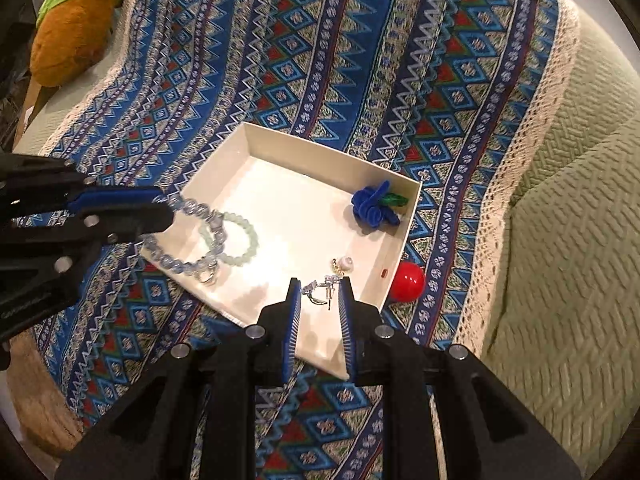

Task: Organize jewelry
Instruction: 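Carry both pieces into the white box and open both tools, then grasp the thin brown cord bracelet with the left tool while the right tool grasps a pearl earring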

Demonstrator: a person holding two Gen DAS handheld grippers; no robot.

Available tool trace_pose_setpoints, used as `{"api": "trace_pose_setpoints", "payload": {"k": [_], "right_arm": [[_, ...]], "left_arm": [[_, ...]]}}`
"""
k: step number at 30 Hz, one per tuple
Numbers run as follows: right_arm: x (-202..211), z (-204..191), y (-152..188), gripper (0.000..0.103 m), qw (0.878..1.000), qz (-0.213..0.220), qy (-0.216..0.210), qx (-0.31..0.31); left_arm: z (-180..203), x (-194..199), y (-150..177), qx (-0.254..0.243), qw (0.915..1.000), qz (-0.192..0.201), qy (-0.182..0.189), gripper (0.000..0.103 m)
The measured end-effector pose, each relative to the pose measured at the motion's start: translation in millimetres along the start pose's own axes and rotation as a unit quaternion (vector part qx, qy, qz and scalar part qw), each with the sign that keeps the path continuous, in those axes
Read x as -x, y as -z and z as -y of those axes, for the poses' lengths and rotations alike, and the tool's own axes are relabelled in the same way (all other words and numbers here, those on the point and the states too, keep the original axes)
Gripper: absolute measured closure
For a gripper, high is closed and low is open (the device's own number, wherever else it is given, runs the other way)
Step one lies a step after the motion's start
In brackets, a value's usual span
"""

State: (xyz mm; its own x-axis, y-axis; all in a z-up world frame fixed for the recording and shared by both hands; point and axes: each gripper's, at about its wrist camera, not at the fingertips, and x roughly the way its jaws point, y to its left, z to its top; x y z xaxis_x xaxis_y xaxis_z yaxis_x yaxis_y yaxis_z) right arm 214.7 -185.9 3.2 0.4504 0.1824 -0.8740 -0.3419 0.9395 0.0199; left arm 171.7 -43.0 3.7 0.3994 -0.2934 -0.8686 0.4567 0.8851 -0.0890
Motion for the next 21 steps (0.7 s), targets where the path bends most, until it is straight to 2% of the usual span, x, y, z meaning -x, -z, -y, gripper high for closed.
{"api": "trace_pose_setpoints", "payload": {"k": [5, 7, 8, 9, 10, 16, 21], "right_arm": [[-20, 4, -3, 0.082, 1.000, -0.021, -0.007, 0.000], [-24, 6, -2, 0.078, 1.000, -0.023, -0.009, -0.004], [-25, 7, -2, 0.069, 1.000, -0.023, -0.012, -0.007], [-24, 7, -1, 0.066, 1.000, -0.021, -0.013, -0.010], [-23, 8, 0, 0.066, 1.000, -0.021, -0.013, -0.013], [11, 11, 12, 0.066, 1.000, 0.001, -0.002, -0.021], [60, 8, 45, 0.066, 0.999, 0.025, 0.007, -0.023]], "left_arm": [[-8, -34, -10, -0.005, 0.9998, -0.018, -0.001, 0.093], [-13, -40, -12, 0.001, 0.9998, -0.018, -0.007, 0.087], [-16, -42, -13, 0.004, 0.9998, -0.019, -0.006, 0.067], [-19, -42, -14, 0.007, 0.9997, -0.019, -0.010, 0.047], [-20, -41, -14, 0.005, 0.9997, -0.016, -0.016, 0.042], [-21, -12, -9, -0.007, 0.9995, 0.006, -0.029, 0.040], [-7, 32, 18, -0.025, 0.9989, 0.026, -0.031, 0.040]]}}
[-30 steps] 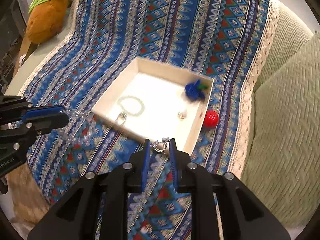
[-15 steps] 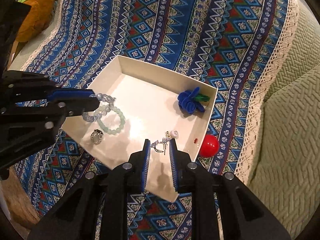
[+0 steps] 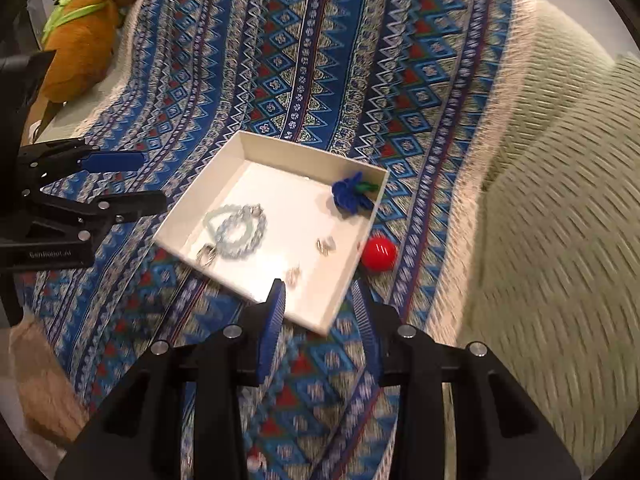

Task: Organize jewelry
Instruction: 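Grasp the thin brown cord bracelet with the left tool while the right tool grasps a pearl earring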

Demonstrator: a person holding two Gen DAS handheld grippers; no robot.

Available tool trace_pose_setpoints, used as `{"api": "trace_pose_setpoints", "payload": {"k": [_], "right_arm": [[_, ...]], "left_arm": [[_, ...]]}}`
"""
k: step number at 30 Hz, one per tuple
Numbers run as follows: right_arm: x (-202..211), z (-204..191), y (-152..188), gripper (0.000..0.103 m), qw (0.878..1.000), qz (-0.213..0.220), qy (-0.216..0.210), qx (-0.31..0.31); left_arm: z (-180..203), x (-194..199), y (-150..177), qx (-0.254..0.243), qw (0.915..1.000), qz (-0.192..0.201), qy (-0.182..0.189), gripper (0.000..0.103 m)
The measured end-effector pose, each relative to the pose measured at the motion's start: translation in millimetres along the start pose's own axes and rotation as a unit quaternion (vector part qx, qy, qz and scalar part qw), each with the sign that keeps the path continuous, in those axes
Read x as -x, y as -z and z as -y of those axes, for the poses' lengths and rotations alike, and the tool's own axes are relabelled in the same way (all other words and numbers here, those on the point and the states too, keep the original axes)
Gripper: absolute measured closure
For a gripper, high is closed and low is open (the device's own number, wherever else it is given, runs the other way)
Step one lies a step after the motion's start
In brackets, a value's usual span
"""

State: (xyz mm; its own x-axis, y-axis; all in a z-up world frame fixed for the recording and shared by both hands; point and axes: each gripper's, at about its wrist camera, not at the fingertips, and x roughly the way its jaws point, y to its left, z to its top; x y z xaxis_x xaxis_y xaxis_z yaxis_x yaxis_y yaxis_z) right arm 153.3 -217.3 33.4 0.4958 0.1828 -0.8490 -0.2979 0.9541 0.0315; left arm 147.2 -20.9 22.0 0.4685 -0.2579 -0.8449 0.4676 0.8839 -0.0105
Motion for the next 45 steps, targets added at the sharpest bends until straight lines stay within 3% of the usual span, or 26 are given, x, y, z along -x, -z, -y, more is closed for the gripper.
{"api": "trace_pose_setpoints", "payload": {"k": [9, 14, 18, 37, 43, 45], "right_arm": [[27, -18, 92, 0.066, 0.999, -0.031, 0.029, -0.002], [17, -28, 135, 0.064, 0.998, -0.057, 0.005, -0.029], [8, -35, 150, 0.064, 0.997, -0.070, 0.003, -0.033], [-30, -55, 156, 0.064, 0.994, -0.109, -0.017, -0.006], [-40, -53, 152, 0.064, 0.993, -0.114, -0.017, -0.010], [-42, -53, 151, 0.071, 0.993, -0.115, -0.010, -0.007]], "left_arm": [[60, 33, 91, -0.071, 0.9972, -0.016, 0.018, 0.036], [82, 17, 134, -0.090, 0.9945, -0.047, 0.026, 0.036], [94, 1, 155, -0.094, 0.9932, -0.063, 0.026, 0.036], [98, -40, 156, -0.070, 0.9921, -0.098, 0.036, 0.036], [97, -40, 154, -0.067, 0.9914, -0.102, 0.047, 0.051], [97, -40, 153, -0.066, 0.9914, -0.102, 0.049, 0.062]]}}
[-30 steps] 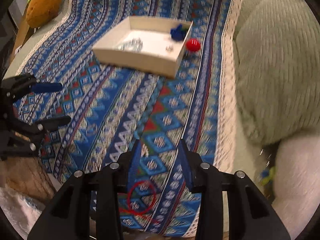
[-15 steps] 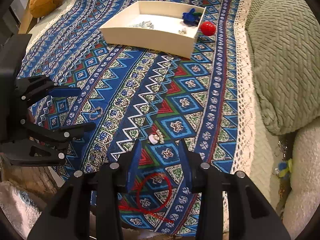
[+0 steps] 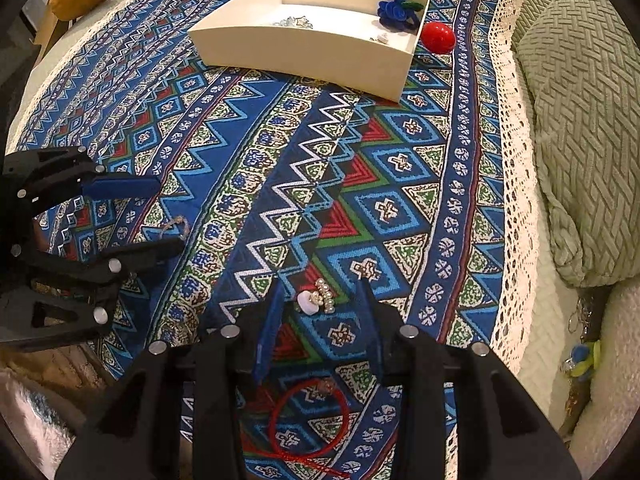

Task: Organize jewelry
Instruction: 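Grasp the thin brown cord bracelet with the left tool while the right tool grasps a pearl earring, then lift both held pieces and carry them toward the white box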

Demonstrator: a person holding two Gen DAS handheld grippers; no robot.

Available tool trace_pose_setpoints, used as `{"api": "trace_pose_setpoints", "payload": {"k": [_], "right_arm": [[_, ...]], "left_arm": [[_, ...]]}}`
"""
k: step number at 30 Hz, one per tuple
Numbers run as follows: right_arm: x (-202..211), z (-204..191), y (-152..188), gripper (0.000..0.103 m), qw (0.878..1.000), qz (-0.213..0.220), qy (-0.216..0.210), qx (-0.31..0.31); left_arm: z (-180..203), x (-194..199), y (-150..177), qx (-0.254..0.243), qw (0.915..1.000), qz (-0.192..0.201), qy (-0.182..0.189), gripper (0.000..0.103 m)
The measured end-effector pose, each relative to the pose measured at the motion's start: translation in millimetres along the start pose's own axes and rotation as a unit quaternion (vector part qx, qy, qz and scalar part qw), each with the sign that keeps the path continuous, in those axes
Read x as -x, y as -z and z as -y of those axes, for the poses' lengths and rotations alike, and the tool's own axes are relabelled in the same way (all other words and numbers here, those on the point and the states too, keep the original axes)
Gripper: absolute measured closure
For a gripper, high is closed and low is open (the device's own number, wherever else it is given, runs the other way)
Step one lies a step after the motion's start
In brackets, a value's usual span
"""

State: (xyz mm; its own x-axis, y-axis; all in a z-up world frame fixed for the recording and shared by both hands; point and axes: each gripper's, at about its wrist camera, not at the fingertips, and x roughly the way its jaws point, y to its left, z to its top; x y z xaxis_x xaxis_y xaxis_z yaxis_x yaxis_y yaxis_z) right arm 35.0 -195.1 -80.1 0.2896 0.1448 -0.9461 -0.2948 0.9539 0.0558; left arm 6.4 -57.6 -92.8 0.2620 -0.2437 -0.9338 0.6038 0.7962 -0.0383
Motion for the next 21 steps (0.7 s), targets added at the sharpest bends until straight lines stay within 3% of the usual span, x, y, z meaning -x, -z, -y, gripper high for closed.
{"api": "trace_pose_setpoints", "payload": {"k": [1, 3, 4, 10, 21], "right_arm": [[-0.6, 0.2, -0.6, 0.073, 1.000, 0.000, 0.004, 0.001], [-1.0, 1.9, -1.7, 0.080, 1.000, 0.000, 0.006, -0.002], [-1.2, 3.5, -2.5, 0.082, 1.000, 0.000, 0.006, -0.002], [-1.0, 6.9, -2.7, 0.083, 1.000, 0.003, 0.001, -0.007], [2.9, 8.8, -0.8, 0.083, 1.000, 0.008, -0.004, -0.011]], "left_arm": [[-0.1, -0.1, -0.6, 0.000, 1.0000, 0.000, 0.001, 0.067], [-1.9, -0.8, -3.4, -0.002, 1.0000, -0.001, 0.006, 0.087], [-1.8, -1.2, -4.3, -0.002, 1.0000, -0.002, 0.008, 0.088], [-7.3, -0.5, -5.3, 0.004, 0.9997, -0.008, 0.024, 0.094], [-4.8, 7.1, -5.6, 0.018, 0.9996, -0.010, 0.018, 0.094]]}}
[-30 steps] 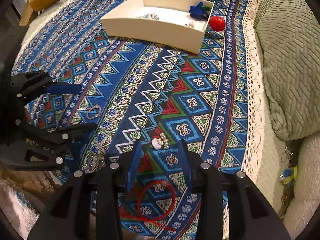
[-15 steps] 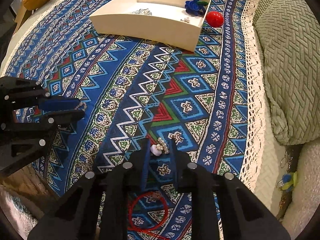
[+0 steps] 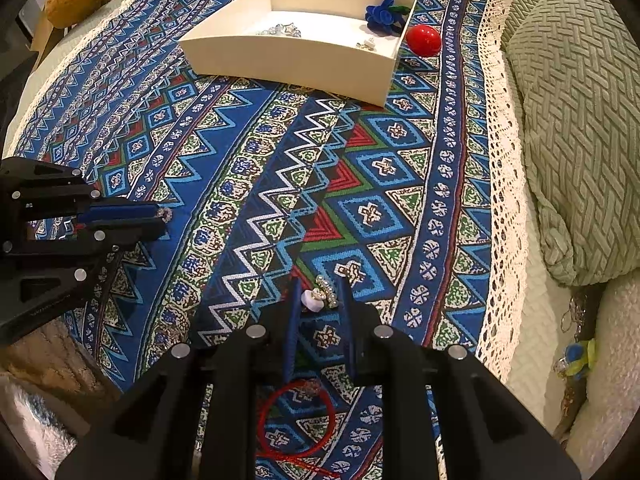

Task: Organize jewelry
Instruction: 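Lift both held pieces and carry them toward the white box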

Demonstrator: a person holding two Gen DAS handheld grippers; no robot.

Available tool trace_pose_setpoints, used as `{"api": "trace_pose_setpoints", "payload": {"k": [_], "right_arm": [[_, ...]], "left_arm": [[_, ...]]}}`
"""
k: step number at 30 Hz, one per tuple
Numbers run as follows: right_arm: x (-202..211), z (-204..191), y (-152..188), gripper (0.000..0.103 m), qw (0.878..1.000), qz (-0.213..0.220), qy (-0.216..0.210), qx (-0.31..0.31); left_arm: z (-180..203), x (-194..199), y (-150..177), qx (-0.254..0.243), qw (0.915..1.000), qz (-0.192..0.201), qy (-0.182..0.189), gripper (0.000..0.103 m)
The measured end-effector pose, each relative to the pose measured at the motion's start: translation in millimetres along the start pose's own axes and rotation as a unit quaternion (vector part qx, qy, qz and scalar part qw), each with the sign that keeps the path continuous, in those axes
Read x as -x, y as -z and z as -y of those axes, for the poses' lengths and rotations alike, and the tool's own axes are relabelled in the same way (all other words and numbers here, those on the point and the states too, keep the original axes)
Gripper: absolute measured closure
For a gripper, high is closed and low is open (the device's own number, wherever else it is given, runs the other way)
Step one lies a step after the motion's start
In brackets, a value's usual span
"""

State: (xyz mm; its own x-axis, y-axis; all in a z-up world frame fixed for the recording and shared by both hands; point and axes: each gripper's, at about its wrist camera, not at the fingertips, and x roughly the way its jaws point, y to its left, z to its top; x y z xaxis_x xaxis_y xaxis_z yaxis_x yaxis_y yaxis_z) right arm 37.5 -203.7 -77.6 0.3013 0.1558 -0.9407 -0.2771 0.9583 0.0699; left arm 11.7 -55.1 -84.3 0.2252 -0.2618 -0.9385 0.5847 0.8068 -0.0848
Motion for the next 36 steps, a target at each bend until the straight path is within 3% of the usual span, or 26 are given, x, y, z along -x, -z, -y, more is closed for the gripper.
{"api": "trace_pose_setpoints", "payload": {"k": [36], "right_arm": [[10, -1, -5, 0.083, 1.000, 0.009, -0.009, 0.003]], "left_arm": [[-4, 10, 5, 0.005, 1.0000, 0.002, -0.004, 0.094]]}}
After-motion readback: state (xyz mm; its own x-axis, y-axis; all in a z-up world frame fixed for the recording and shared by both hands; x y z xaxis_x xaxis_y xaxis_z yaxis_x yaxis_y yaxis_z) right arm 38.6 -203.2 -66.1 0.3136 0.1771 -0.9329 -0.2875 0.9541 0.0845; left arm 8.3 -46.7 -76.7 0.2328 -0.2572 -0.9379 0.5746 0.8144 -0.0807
